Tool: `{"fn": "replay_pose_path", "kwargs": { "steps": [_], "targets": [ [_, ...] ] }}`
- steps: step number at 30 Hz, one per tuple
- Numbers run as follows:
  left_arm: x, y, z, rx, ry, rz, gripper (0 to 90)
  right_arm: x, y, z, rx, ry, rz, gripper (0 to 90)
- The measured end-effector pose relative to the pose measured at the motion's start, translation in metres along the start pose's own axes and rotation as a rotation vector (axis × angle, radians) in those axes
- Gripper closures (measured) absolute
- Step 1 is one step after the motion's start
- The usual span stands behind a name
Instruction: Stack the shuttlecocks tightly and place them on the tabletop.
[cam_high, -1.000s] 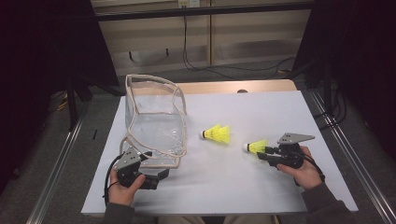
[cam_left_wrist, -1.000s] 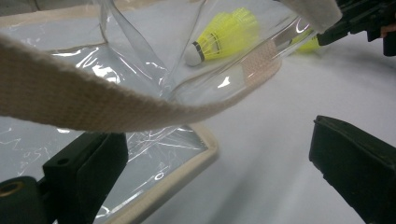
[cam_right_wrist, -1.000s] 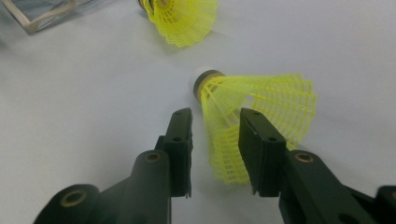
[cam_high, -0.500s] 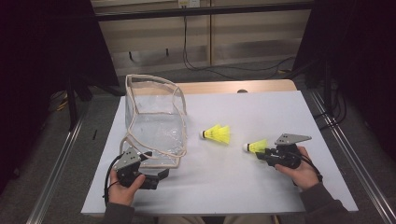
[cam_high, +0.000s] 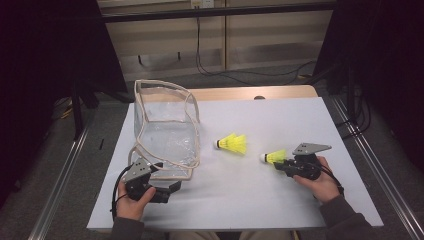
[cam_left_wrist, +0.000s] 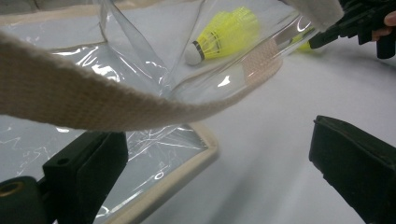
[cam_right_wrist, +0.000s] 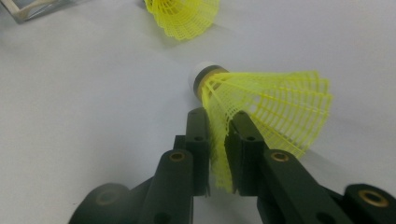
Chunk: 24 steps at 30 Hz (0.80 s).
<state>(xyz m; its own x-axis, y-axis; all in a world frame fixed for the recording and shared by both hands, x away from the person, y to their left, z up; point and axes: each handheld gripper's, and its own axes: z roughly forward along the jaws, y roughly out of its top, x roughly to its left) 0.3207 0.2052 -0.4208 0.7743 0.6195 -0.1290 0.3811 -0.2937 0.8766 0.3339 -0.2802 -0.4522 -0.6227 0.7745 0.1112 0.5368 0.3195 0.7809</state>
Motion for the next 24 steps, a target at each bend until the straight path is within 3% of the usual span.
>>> {"fn": "replay_pose_path", "kwargs": {
  "steps": [12,24],
  "targets": [
    [0.0001,0.0001,-0.0003,-0.001,0.001,-0.001,4.6,-0.0014,0.0007,-0.0016,-0.017,0.009,0.007,88.7],
    [0.0002,0.0002,-0.0007,-0.007,-0.001,-0.003,4.6,-0.0035,0.0029,-0.0071,-0.042,0.025,0.027,89.5]
  ]
}}
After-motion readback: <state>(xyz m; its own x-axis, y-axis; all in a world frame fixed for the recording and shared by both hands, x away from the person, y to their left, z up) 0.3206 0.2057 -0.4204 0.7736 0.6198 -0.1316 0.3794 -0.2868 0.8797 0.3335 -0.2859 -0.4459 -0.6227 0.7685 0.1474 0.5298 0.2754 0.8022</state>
